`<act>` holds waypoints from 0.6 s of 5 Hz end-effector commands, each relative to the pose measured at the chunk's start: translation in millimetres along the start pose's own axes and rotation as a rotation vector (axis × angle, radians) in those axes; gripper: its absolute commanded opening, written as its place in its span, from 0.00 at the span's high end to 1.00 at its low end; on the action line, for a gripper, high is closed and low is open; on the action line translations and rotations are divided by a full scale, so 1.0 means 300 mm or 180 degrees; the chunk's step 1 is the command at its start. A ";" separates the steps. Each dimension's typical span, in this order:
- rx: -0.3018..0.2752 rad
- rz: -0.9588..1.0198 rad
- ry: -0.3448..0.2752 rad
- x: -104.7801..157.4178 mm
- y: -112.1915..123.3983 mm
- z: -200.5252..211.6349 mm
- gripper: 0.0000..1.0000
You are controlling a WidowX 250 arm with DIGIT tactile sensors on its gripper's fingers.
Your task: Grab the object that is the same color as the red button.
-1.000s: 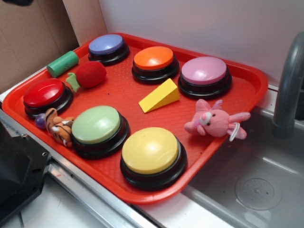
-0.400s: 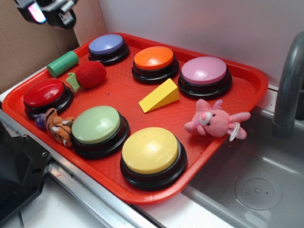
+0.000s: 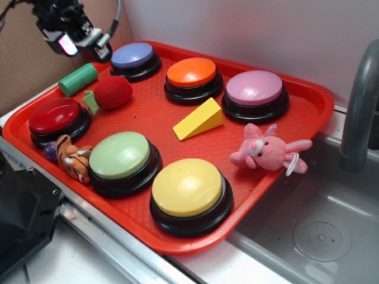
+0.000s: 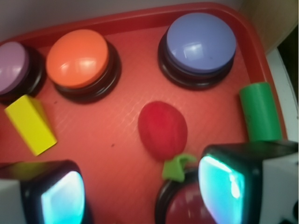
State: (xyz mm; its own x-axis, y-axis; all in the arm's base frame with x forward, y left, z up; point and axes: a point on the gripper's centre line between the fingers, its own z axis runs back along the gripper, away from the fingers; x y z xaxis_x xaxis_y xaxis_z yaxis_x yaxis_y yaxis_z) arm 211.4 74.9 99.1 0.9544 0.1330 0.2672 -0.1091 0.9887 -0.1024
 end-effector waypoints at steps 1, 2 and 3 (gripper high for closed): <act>0.0400 0.0002 0.0247 0.040 0.050 -0.137 0.00; 0.0372 -0.0095 0.0329 0.032 0.057 -0.186 0.00; 0.0453 0.0001 0.0429 0.036 0.051 -0.194 1.00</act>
State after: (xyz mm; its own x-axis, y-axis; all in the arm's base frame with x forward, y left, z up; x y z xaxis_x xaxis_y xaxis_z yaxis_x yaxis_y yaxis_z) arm 227.3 83.5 34.9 0.9844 0.1474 0.0964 -0.1505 0.9883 0.0256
